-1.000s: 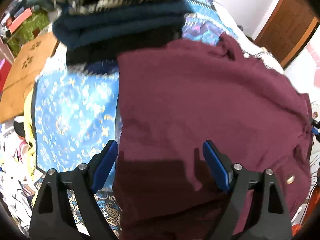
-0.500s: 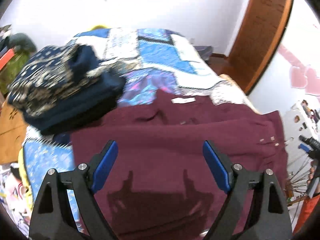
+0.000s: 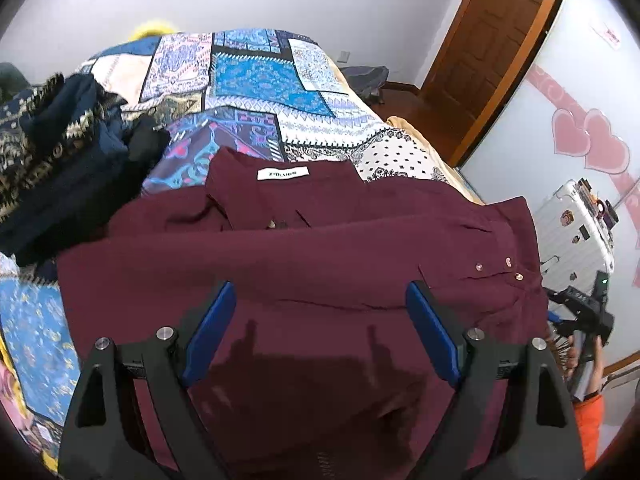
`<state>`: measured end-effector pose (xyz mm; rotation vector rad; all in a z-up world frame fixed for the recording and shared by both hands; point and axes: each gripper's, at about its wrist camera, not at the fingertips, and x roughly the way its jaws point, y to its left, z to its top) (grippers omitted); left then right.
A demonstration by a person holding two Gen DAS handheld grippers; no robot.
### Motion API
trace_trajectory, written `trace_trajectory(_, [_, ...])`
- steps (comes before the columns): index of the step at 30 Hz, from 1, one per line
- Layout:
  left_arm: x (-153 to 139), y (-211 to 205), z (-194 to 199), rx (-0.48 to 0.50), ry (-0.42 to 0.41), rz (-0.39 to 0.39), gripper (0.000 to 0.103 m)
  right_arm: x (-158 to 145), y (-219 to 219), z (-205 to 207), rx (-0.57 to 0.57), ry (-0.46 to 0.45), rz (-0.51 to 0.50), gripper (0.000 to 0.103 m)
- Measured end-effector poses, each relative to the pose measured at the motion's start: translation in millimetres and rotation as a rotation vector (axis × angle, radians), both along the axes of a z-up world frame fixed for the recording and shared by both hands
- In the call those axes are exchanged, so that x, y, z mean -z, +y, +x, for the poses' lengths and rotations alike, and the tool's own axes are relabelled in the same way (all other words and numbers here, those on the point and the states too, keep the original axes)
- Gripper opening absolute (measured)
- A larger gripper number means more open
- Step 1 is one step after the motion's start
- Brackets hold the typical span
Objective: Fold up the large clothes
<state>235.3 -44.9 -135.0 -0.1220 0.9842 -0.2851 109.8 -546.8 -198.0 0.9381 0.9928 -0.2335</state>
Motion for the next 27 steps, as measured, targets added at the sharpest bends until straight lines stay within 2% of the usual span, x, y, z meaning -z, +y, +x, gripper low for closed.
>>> trace_trajectory(3, [3.4,4.2,-0.7,-0.019,0.01,-0.009,0.086,10.6,-3.4,2.1,0.029,-0.016,0.047,0.058])
trace_trajectory(5, [5.7,7.6,-1.2,-0.029,0.013,-0.009,0.086,7.2,-4.3,1.3,0.048,-0.058,0.066,0.039])
trace_trajectory(6, [7.1,10.0,-1.3,-0.034,0.015,-0.011,0.086,3.8,-4.2,1.5,0.057,-0.056,0.053,0.035])
trace_trajectory(8, [9.9,15.0,-2.6,-0.046,0.019,-0.015,0.086,-4.9,-1.9,2.7,0.055,-0.064,0.014,0.012])
trace_trajectory(13, [10.7,24.6,-7.1,-0.064,0.016,-0.036,0.086,-37.1,10.2,7.6,0.029,-0.139,-0.025,0.01])
trace_trajectory(19, [1.9,37.5,-14.4,-0.076,-0.023,-0.058,0.086,-118.6,47.9,23.0,-0.083,-0.329,-0.094,0.005])
trace_trajectory(22, [-4.4,43.9,-18.9,-0.079,-0.046,-0.068,0.086,-175.2,92.2,27.2,-0.214,-0.48,-0.158,0.005])
trace_trajectory(24, [-7.8,47.9,-22.4,-0.08,-0.06,-0.08,0.086,-199.1,127.8,27.4,-0.318,-0.542,-0.205,0.005])
trace_trajectory(25, [-8.7,49.7,-23.9,-0.08,-0.064,-0.084,0.086,-206.9,149.8,28.3,-0.382,-0.558,-0.219,0.005])
trace_trajectory(27, [-9.8,53.7,-27.3,-0.082,-0.072,-0.089,0.086,-204.1,184.1,32.5,-0.486,-0.552,-0.233,0.005])
